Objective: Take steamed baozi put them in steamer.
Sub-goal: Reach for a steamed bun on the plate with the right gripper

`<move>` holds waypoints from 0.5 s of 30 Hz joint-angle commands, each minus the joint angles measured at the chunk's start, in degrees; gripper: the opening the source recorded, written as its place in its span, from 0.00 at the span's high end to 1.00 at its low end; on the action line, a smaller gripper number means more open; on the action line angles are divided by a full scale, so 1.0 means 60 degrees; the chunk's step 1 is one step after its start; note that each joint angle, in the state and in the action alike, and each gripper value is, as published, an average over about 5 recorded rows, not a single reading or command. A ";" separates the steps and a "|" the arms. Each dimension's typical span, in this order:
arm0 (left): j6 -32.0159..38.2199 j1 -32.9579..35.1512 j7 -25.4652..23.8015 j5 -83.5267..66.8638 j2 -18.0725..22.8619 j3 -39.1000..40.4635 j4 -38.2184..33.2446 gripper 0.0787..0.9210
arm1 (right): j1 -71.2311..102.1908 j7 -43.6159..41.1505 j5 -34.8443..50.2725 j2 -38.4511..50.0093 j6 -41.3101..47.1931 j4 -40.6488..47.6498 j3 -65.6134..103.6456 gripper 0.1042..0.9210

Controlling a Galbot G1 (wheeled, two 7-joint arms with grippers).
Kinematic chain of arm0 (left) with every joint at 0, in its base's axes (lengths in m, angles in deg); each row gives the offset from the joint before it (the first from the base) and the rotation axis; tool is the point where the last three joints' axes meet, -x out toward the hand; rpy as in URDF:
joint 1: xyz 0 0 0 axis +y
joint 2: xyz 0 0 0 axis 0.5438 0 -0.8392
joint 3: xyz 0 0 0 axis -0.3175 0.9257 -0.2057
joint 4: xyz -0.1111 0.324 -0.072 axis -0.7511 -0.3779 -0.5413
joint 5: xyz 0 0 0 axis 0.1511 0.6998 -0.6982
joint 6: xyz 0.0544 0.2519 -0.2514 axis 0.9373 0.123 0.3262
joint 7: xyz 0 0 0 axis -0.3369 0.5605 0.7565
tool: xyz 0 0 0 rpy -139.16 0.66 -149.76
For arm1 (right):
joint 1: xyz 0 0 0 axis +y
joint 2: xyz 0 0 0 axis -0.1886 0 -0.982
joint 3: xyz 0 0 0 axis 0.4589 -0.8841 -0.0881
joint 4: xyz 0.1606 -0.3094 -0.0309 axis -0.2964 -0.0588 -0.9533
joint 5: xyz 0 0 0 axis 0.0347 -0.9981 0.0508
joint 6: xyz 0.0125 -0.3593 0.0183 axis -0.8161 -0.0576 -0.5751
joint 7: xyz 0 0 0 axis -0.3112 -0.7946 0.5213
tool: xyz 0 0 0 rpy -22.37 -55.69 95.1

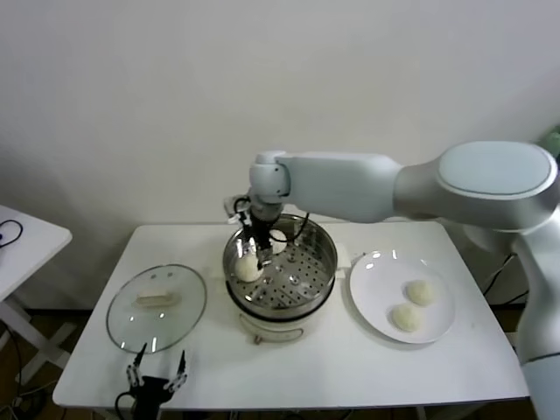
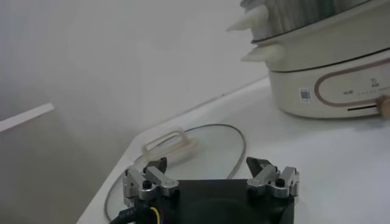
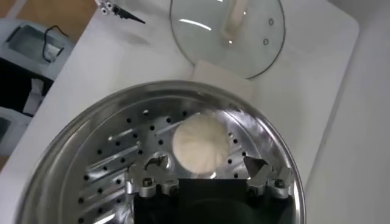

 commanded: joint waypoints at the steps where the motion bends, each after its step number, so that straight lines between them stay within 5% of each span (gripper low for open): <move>1: -0.0013 0.0000 -0.0014 0.0010 0.0001 0.0004 -0.0022 0.12 | -0.2672 -0.1398 0.0472 0.3123 -0.1161 -0.1824 -0.2208 0.12; 15: -0.0018 -0.0055 0.0003 0.0045 0.0125 0.0029 0.0037 0.12 | -0.0522 -0.0430 -0.2744 0.6825 -0.0809 -0.3523 -0.2384 0.12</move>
